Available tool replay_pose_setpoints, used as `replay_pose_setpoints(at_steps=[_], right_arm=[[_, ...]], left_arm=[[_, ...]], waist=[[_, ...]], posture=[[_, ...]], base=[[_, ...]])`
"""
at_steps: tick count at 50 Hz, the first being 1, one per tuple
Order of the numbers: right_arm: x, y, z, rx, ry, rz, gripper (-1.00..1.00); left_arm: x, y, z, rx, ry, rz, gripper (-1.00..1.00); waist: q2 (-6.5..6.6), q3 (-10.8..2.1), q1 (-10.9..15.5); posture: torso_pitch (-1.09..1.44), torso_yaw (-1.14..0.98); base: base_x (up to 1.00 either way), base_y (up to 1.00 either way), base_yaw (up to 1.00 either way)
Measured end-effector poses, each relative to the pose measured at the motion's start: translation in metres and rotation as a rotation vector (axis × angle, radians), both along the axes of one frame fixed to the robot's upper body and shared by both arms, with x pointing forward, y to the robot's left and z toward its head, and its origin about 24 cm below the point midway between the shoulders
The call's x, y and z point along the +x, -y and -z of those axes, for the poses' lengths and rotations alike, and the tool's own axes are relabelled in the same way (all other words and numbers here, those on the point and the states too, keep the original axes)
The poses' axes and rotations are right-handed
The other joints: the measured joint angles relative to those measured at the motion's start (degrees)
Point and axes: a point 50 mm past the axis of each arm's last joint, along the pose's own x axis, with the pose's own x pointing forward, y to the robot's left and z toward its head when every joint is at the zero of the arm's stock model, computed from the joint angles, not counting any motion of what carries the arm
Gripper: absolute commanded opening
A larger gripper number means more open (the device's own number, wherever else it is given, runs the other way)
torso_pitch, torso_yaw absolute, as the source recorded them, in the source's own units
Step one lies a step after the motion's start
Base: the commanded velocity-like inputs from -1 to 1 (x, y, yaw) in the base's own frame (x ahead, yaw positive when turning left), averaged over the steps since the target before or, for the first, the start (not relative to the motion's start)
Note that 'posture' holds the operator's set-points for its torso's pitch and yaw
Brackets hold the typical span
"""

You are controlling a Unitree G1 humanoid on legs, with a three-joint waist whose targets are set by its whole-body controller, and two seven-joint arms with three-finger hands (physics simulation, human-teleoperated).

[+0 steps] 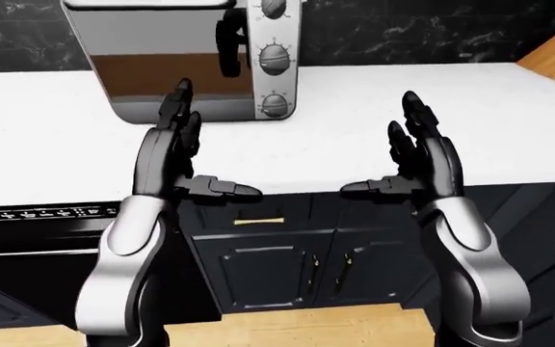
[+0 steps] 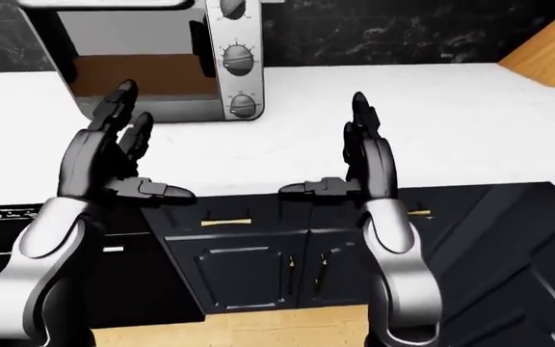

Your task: Open the toaster oven door.

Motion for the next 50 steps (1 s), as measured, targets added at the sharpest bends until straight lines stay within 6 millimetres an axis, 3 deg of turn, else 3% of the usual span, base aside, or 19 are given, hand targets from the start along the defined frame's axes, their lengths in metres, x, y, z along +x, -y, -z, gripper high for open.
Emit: replay_pose_setpoints(at_steps=[7, 10, 13, 18, 23, 25, 27, 31, 38, 40, 42, 46, 50], right_arm=[[0.000, -0.001, 0.002, -0.008, -0.001, -0.006, 1.00], [-0.001, -0.001, -0.001, -0.008, 0.012, -0.008, 1.00], [-0.001, -0.006, 0.003, 0.000, -0.008, -0.032, 1.00], [0.001, -0.003, 0.007, 0.005, -0.024, -0.021, 1.00], [-0.002, -0.004, -0.001, 0.011, 0.014, -0.019, 1.00], [-0.002, -0.005, -0.004, 0.013, 0.029, -0.026, 1.00], [-0.003, -0.005, -0.004, 0.014, 0.029, -0.029, 1.00], [-0.001, 0.001, 0.006, 0.018, -0.028, 0.000, 1.00], [-0.001, 0.004, 0.001, 0.013, -0.002, 0.022, 1.00], [-0.002, 0.003, -0.001, 0.013, 0.012, 0.015, 1.00], [-0.002, 0.002, -0.004, 0.013, 0.028, 0.008, 1.00], [-0.001, -0.002, 0.001, 0.020, 0.001, -0.017, 1.00], [-0.002, 0.000, -0.001, 0.020, 0.004, -0.006, 1.00]], left_arm=[[0.000, -0.003, 0.000, -0.001, 0.000, -0.014, 1.00], [-0.002, -0.002, -0.004, 0.000, 0.023, -0.012, 1.00], [-0.001, -0.007, 0.001, -0.001, 0.002, -0.033, 1.00], [0.000, -0.006, 0.003, 0.000, -0.009, -0.031, 1.00], [-0.001, -0.007, 0.001, 0.000, 0.005, -0.034, 1.00], [-0.002, -0.008, -0.002, 0.001, 0.021, -0.039, 1.00], [-0.002, -0.007, -0.003, 0.001, 0.026, -0.039, 1.00], [-0.001, -0.002, 0.008, 0.000, -0.038, -0.017, 1.00], [-0.036, 0.002, -0.003, -0.003, 0.117, -0.001, 1.00], [-0.044, 0.001, -0.003, -0.010, 0.137, -0.005, 1.00], [-0.046, 0.001, -0.003, -0.008, 0.145, -0.005, 1.00], [-0.047, -0.003, 0.000, -0.003, 0.128, -0.031, 1.00], [-0.052, -0.004, 0.001, -0.007, 0.125, -0.038, 1.00]], waist=[[2.62, 0.06, 0.2], [5.15, -0.83, 0.0], [4.50, -0.17, 0.4], [2.89, -0.32, 0.6], [2.37, -1.25, 1.1], [1.40, -0.79, 1.3], [-0.53, -0.56, 1.3], [0.53, 0.08, 0.7], [-0.73, 0.42, 0.6], [-0.03, 0.42, 0.8], [1.73, 0.03, 0.6], [0.18, -0.52, 1.0], [-0.43, -0.87, 1.3]], posture=[[0.00, 0.00], [0.00, 0.00], [0.00, 0.00], [0.00, 0.00], [0.00, 0.00], [0.00, 0.00], [0.00, 0.00], [0.00, 0.00], [0.00, 0.00], [0.00, 0.00], [0.00, 0.00], [0.00, 0.00], [0.00, 0.00]], base=[[0.26, 0.16, 0.00], [0.26, 0.31, 0.00], [0.26, 0.32, 0.00], [0.26, 0.20, 0.00], [0.15, 0.00, 0.00], [0.00, 0.00, 0.00], [0.00, 0.00, 0.00], [0.00, 0.00, 0.00], [0.00, 0.00, 0.00], [0.00, 0.00, 0.00], [0.00, 0.00, 0.00], [0.00, 0.00, 0.00], [0.00, 0.00, 0.00]])
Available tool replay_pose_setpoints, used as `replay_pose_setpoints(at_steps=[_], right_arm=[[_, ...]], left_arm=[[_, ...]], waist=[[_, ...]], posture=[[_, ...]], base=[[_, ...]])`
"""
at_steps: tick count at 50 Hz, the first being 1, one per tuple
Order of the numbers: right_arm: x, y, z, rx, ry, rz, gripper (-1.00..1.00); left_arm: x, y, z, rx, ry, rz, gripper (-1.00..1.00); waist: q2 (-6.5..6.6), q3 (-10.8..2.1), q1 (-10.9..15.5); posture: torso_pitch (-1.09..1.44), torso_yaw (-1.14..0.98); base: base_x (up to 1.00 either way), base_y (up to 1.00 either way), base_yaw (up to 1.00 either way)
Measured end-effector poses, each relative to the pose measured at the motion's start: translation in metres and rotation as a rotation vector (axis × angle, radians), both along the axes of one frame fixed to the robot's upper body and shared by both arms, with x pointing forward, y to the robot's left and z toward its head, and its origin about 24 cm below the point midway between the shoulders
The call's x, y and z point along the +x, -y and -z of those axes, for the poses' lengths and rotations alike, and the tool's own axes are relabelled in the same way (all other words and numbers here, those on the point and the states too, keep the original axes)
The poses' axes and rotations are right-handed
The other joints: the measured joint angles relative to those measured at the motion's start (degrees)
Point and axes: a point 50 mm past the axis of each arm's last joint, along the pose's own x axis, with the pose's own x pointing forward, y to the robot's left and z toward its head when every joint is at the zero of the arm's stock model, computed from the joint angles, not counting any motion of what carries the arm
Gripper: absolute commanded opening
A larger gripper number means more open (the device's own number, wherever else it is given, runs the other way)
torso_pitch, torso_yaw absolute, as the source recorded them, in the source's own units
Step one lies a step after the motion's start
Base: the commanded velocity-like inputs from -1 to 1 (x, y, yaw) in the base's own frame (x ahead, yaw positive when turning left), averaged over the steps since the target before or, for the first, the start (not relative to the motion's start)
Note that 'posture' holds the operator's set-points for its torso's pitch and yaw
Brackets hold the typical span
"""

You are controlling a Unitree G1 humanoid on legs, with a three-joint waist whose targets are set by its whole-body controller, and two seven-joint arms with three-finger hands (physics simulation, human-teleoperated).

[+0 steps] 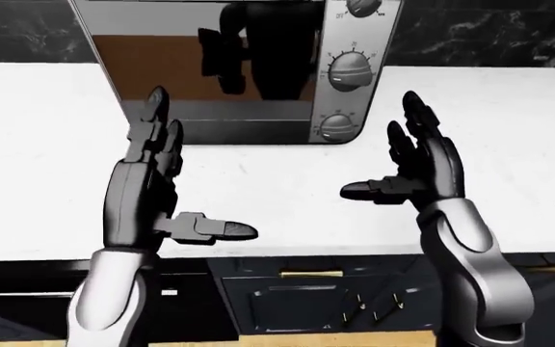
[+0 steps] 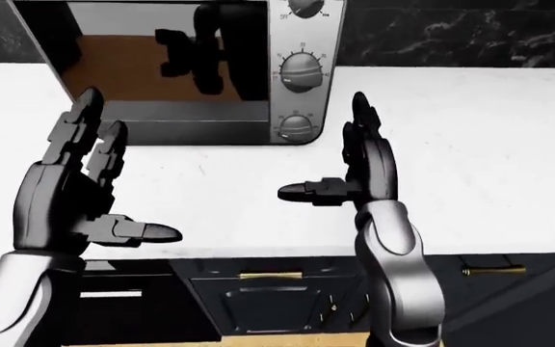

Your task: Open the toaster oven door.

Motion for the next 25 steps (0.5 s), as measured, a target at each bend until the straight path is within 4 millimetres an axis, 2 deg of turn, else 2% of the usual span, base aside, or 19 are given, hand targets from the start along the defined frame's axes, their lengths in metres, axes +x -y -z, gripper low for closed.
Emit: replay_pose_setpoints(at_steps=[5, 17, 25], right_arm=[[-0.002, 0.000, -0.002, 0.000, 0.010, 0.004, 1.00], [-0.005, 0.009, 0.001, 0.005, -0.001, 0.034, 1.00], [-0.006, 0.011, -0.002, 0.006, 0.009, 0.044, 1.00]], left_arm=[[-0.002, 0.001, -0.006, 0.003, 0.022, 0.009, 1.00], [0.001, 0.001, -0.002, 0.016, -0.004, 0.011, 1.00], [0.001, 0.002, -0.005, 0.016, 0.006, 0.018, 1.00]], waist=[[0.24, -0.41, 0.0], [0.88, -0.65, 0.0], [0.82, -1.98, -0.2]], posture=[[0.00, 0.00], [-0.02, 0.00], [-0.06, 0.00]], base=[[0.00, 0.00, 0.00], [0.00, 0.00, 0.00], [0.00, 0.00, 0.00]])
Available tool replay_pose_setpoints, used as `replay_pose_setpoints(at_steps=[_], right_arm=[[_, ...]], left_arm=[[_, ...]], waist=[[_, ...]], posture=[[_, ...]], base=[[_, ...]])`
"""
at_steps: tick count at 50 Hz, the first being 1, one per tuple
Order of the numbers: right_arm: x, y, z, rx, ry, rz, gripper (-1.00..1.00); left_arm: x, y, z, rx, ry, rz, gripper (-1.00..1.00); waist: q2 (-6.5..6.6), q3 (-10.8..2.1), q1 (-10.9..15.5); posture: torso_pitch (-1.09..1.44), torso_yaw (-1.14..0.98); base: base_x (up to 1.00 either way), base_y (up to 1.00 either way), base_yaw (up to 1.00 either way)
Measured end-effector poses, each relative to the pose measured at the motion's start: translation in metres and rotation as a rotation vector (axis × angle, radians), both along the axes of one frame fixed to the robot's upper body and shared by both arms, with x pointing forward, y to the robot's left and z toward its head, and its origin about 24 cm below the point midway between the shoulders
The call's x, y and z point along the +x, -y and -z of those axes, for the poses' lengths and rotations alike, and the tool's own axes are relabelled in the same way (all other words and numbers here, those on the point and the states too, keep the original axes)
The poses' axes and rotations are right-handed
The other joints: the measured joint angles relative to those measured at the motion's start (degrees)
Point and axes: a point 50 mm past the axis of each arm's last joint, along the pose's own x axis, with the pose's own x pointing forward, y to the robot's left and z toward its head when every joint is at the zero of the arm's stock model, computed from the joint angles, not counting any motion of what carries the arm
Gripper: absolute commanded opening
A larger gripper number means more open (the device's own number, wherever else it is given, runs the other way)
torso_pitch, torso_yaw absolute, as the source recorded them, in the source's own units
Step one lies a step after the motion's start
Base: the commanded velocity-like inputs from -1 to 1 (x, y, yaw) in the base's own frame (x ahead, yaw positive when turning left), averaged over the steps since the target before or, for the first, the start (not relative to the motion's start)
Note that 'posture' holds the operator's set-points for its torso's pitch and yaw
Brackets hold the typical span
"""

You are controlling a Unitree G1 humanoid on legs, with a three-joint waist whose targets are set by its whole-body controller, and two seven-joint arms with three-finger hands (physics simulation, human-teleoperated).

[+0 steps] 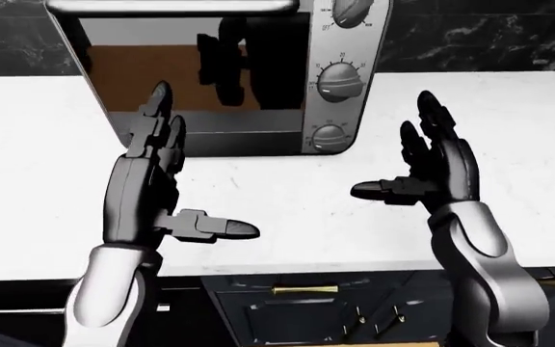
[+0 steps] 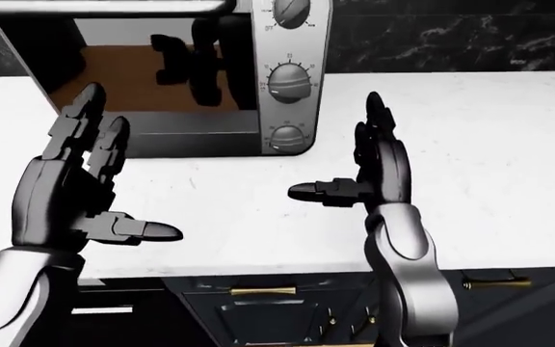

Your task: Open the toaster oven door.

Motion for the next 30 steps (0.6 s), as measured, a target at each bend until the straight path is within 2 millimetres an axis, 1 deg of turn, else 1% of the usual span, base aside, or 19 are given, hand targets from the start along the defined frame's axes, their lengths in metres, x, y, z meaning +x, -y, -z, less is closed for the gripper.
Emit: replay_pose_setpoints(at_steps=[8, 15, 23, 30], right_arm=[[0.0001, -0.0021, -0.0015, 0.000, 0.003, -0.008, 1.00], [0.0002, -0.0026, -0.0015, 0.000, 0.003, -0.010, 1.00], [0.0015, -0.0023, 0.0012, 0.001, -0.002, -0.008, 1.00], [0.0021, -0.0022, 0.0031, 0.001, -0.004, -0.008, 1.00]], left_arm=[[0.0013, -0.0009, 0.0008, 0.002, -0.005, 0.001, 1.00], [0.0019, -0.0013, 0.0019, 0.002, -0.004, -0.001, 1.00], [0.0031, -0.0012, 0.0028, 0.003, -0.005, -0.001, 1.00], [0.0021, -0.0004, 0.0020, 0.005, -0.001, 0.002, 1.00]], waist=[[-0.08, -1.64, 0.0], [-0.18, -3.33, 0.1], [-0.20, -5.66, 0.2], [-0.14, -8.08, 0.4]], posture=[[-0.10, 0.00], [-0.14, 0.00], [-0.19, 0.00], [-0.22, 0.00]], base=[[0.00, 0.00, 0.00], [0.00, 0.00, 0.00], [0.00, 0.00, 0.00], [0.00, 0.00, 0.00]])
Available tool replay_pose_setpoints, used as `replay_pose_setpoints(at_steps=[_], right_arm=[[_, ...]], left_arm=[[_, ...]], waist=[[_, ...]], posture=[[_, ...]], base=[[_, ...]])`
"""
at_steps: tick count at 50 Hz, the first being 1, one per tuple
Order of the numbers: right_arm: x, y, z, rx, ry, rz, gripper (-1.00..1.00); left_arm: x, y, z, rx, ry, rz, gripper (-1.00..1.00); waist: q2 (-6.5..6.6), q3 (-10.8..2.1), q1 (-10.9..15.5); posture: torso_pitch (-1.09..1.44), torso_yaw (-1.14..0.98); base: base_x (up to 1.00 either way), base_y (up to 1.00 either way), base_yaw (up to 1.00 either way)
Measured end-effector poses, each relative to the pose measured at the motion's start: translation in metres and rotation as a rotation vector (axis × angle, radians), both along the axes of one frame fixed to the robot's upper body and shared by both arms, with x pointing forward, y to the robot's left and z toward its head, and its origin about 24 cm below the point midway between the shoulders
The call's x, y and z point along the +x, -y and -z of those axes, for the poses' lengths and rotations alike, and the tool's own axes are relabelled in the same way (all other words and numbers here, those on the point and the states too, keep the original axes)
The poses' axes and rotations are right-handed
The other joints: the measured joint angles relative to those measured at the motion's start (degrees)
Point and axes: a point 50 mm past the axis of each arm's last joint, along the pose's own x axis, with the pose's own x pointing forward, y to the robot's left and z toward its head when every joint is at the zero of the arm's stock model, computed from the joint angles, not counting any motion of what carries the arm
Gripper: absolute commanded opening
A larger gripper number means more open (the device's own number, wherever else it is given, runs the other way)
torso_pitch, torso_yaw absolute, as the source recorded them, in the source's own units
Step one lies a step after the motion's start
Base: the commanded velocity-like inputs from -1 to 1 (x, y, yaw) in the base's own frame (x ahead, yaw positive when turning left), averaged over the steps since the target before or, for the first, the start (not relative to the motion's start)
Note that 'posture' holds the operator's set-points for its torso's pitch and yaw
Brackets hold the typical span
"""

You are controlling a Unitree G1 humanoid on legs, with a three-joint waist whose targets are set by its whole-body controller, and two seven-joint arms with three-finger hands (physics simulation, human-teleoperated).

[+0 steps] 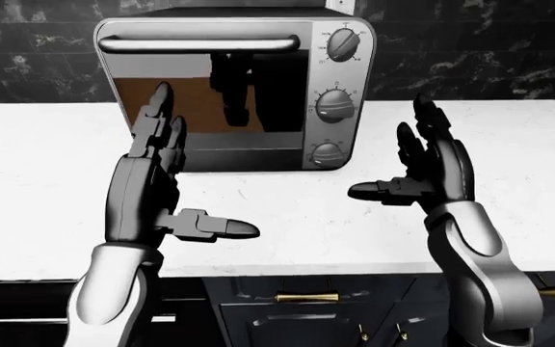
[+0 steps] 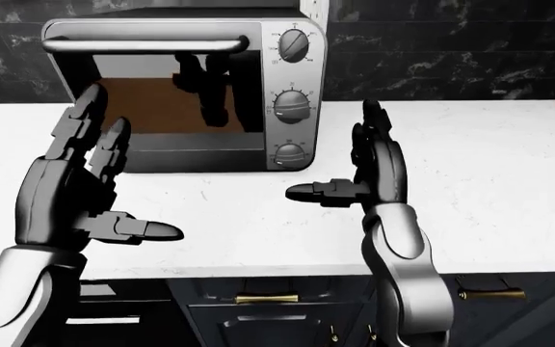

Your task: Open the toaster oven door.

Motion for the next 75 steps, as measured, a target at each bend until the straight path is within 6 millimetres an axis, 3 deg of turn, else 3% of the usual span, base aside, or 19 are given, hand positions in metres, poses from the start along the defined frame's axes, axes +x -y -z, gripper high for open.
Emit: replay_pose_setpoints(at_steps=[15, 44, 58, 63, 66, 75], right_arm=[[0.000, -0.002, 0.000, -0.002, 0.005, -0.005, 1.00], [0.000, -0.001, 0.003, 0.002, 0.000, -0.003, 1.00], [-0.001, 0.000, 0.002, 0.000, 0.008, -0.003, 1.00], [-0.001, -0.001, 0.003, 0.000, 0.008, -0.002, 1.00], [-0.001, -0.002, 0.002, 0.000, 0.006, -0.006, 1.00], [0.000, -0.003, 0.003, 0.002, 0.006, -0.007, 1.00]], left_arm=[[0.001, -0.001, 0.003, 0.000, -0.002, 0.000, 1.00], [0.001, 0.001, 0.007, -0.002, -0.010, 0.005, 1.00], [0.001, 0.001, 0.004, 0.003, 0.001, 0.005, 1.00], [0.002, -0.002, -0.014, 0.058, 0.048, -0.013, 1.00], [0.009, -0.003, -0.028, 0.107, 0.082, -0.025, 1.00], [0.041, -0.007, -0.046, 0.317, 0.083, -0.091, 1.00]], waist=[[0.04, -4.83, 0.4], [-0.07, -10.14, 0.9], [-0.21, -12.16, 1.0], [-0.30, -12.23, 1.0], [-0.22, -12.25, 1.0], [-0.03, -11.95, 0.9]], posture=[[-0.31, 0.00], [-0.46, 0.00], [-0.53, 0.00], [-0.53, 0.00], [-0.53, 0.00], [-0.53, 0.00]], base=[[0.00, 0.00, 0.00], [0.00, 0.00, 0.00], [0.00, 0.00, 0.00], [0.00, 0.00, 0.00], [0.00, 0.00, 0.00], [0.00, 0.00, 0.00]])
